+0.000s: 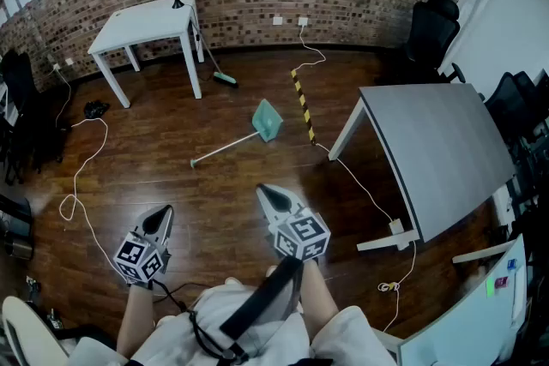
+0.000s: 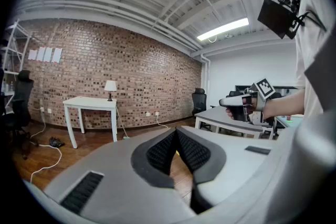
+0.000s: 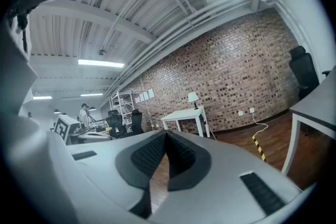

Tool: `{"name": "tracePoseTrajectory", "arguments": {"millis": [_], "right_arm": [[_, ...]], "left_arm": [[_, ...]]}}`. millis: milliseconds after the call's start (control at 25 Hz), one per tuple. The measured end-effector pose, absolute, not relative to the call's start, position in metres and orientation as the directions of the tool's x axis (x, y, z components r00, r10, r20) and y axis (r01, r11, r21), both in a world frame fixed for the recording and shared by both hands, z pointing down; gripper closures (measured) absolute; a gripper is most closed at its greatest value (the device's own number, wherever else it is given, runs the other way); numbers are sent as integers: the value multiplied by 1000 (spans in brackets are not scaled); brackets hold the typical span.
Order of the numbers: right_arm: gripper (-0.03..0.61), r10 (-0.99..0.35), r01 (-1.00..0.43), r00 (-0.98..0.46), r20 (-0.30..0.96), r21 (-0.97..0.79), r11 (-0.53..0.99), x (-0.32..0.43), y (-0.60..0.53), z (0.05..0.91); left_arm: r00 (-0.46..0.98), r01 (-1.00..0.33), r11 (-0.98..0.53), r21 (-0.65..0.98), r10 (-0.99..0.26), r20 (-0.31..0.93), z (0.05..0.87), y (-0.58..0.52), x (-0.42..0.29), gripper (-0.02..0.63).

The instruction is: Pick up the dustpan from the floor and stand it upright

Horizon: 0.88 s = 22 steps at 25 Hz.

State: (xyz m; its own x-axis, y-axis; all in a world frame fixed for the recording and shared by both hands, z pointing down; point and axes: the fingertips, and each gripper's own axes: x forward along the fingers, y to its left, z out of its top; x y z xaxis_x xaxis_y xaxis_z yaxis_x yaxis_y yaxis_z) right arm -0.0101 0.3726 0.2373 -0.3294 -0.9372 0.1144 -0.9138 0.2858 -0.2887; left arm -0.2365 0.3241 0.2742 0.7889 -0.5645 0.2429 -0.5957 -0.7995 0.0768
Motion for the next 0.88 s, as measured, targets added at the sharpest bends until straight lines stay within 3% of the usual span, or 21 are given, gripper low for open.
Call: {"name": "tracePoseTrajectory", "arguments": {"millis": [400, 880], "right_arm": [[578, -966, -970, -228, 118, -118, 214, -18, 335, 237], [577, -952, -954, -293, 92, -91, 285, 52, 187, 249]], "left_arm": [[768, -611, -791, 25, -585, 262, 274, 269, -257, 612], [766, -619, -785, 28, -595, 244, 284, 143, -165, 612]]}}
